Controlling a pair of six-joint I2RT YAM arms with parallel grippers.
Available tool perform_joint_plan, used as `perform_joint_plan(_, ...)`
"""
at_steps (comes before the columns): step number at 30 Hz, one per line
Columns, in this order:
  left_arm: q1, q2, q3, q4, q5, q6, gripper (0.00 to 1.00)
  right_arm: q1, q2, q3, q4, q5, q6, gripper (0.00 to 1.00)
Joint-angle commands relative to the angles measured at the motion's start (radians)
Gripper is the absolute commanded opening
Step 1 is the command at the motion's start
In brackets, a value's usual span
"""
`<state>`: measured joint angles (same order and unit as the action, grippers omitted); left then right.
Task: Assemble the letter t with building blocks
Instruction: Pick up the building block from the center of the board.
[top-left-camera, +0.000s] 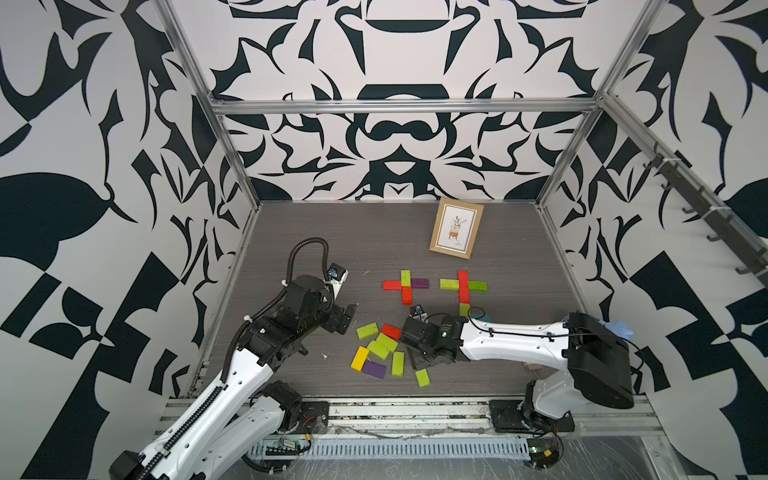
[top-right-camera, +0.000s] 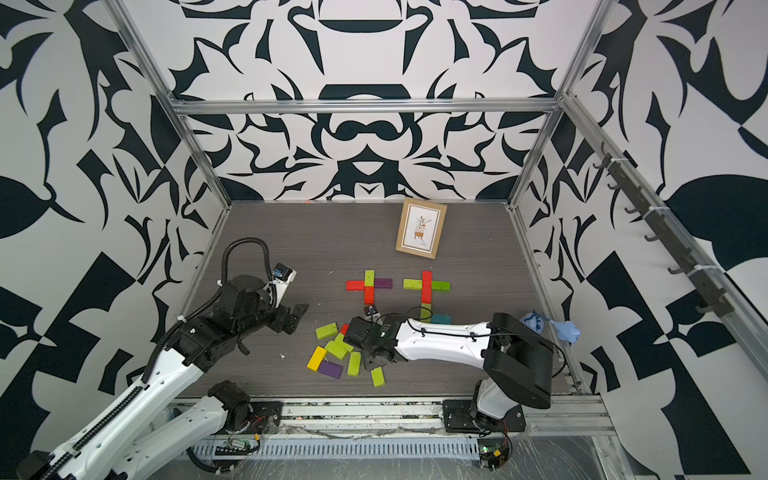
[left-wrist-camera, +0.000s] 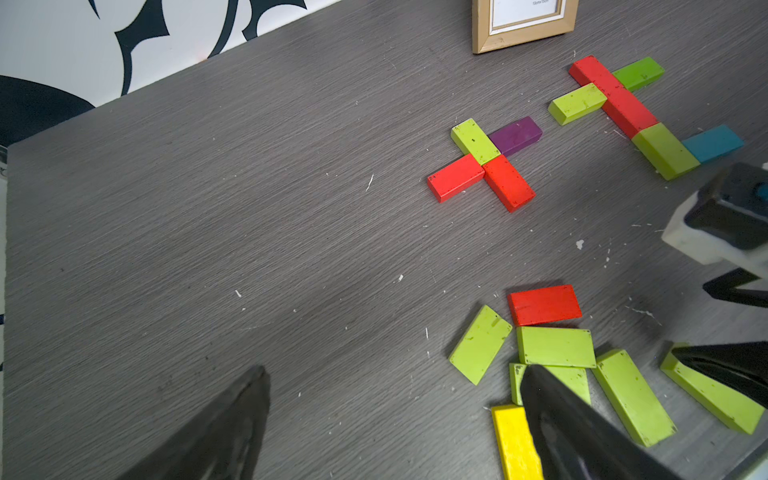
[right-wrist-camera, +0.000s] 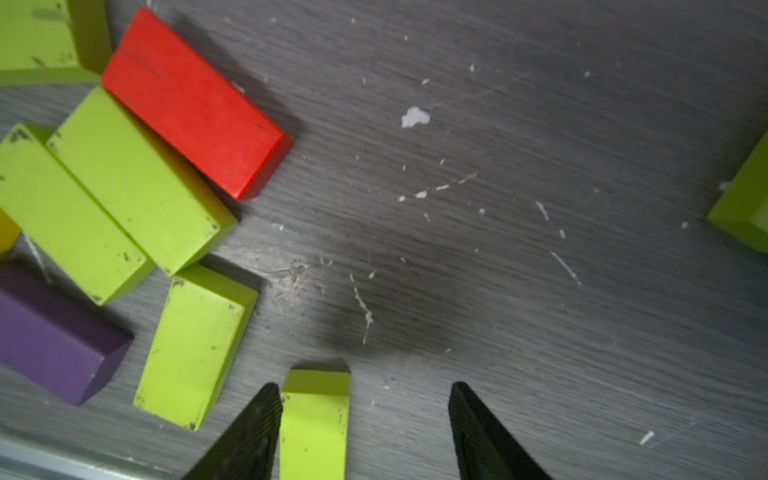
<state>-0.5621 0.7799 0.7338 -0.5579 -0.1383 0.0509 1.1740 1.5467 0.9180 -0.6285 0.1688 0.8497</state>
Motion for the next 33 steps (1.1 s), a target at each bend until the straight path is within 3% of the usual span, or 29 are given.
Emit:
perform_joint_plan(1,0.002,-0.005,0.000,-0.003,0.000,-0.005,0.98,0.017,-0.030,-0.016,0.019,-0.024,0.023,0.67)
perform_joint_plan(14,0.002,-0.001,0.001,-0.001,-0.002,-0.005,0.98,0.039,-0.019,-0.044,0.026,-0.071,0.038,0.66)
perform_joint_plan(33,0.001,0.010,0.002,-0.002,-0.002,-0.004,0.98,0.074,0.025,-0.067,0.038,-0.100,0.093,0.55)
